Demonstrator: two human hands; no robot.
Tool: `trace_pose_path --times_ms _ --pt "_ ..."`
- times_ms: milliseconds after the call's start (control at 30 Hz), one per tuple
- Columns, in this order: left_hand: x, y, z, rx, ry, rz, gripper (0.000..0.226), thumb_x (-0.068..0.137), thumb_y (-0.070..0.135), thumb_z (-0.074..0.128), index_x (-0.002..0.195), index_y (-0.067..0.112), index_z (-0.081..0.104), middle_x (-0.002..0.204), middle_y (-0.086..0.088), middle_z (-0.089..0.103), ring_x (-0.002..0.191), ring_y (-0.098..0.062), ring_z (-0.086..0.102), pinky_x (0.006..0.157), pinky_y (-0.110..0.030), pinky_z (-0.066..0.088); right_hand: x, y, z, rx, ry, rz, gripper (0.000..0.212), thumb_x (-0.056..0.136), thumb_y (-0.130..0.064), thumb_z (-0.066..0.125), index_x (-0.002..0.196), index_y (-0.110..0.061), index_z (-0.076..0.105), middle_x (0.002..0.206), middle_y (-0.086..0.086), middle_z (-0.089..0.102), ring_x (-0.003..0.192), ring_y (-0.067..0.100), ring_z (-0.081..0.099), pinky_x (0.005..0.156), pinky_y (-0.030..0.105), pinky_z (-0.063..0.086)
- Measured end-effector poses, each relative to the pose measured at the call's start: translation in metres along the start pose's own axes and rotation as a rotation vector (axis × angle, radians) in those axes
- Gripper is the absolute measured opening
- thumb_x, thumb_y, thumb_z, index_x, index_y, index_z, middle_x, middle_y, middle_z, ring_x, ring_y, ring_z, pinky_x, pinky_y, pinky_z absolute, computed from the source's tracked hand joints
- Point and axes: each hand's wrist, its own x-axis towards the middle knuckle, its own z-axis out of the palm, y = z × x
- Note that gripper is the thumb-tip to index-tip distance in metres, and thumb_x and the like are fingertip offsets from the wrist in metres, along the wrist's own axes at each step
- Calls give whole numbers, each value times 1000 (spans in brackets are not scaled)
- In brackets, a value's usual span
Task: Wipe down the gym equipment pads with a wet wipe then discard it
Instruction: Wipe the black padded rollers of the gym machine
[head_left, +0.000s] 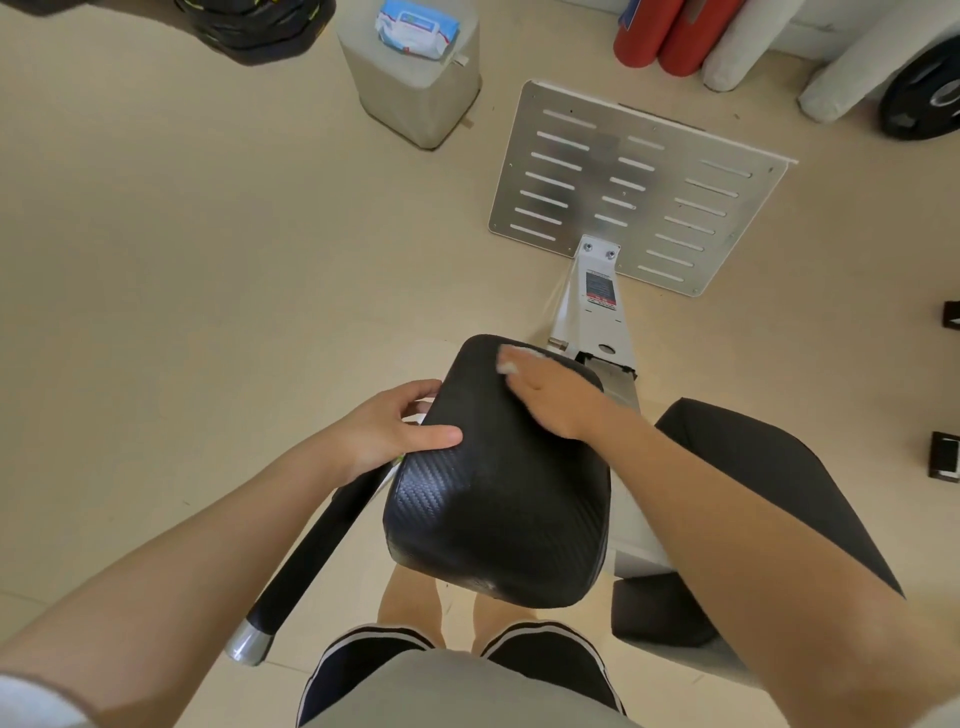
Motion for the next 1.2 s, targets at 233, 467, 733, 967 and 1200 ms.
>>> trace_pose_path --times_ms 233,467,733,967,1200 --pt "2 5 -4 31 -33 1 77 58 49 76 127 28 49 122 7 55 115 -9 50 86 -25 47 -20 22 -12 45 26 220 38 103 -20 24 131 -1 41 138 16 42 127 29 37 94 22 24" --pt "0 9 -1 39 -30 -45 58 76 37 67 130 32 47 124 7 55 117 -13 50 95 -32 45 -50 11 9 120 -149 -39 47 102 -29 24 148 -29 11 154 -13 15 141 6 12 104 13 -1" --pt "-1 8 0 17 -29 -35 62 73 37 68 131 32 45 125 8 56 115 -11 52 98 -32 43 -45 59 -16 214 128 198 33 103 -18 26 129 -9 44 125 9 48 119 21 42 99 26 26" --pt "-3 7 -1 -24 -58 -32 92 37 66 80 121 41 52 118 8 62 108 -10 59 85 -23 48 -76 28 12 146 -17 -64 47 102 -23 27 147 -23 14 151 -14 17 136 -2 10 102 4 -5" --pt "-1 4 0 -35 -69 -42 95 38 64 80 125 40 50 120 5 63 108 -12 61 94 -29 46 -37 53 -9 126 144 191 28 101 -18 27 118 -8 46 118 11 52 113 30 48 101 41 35"
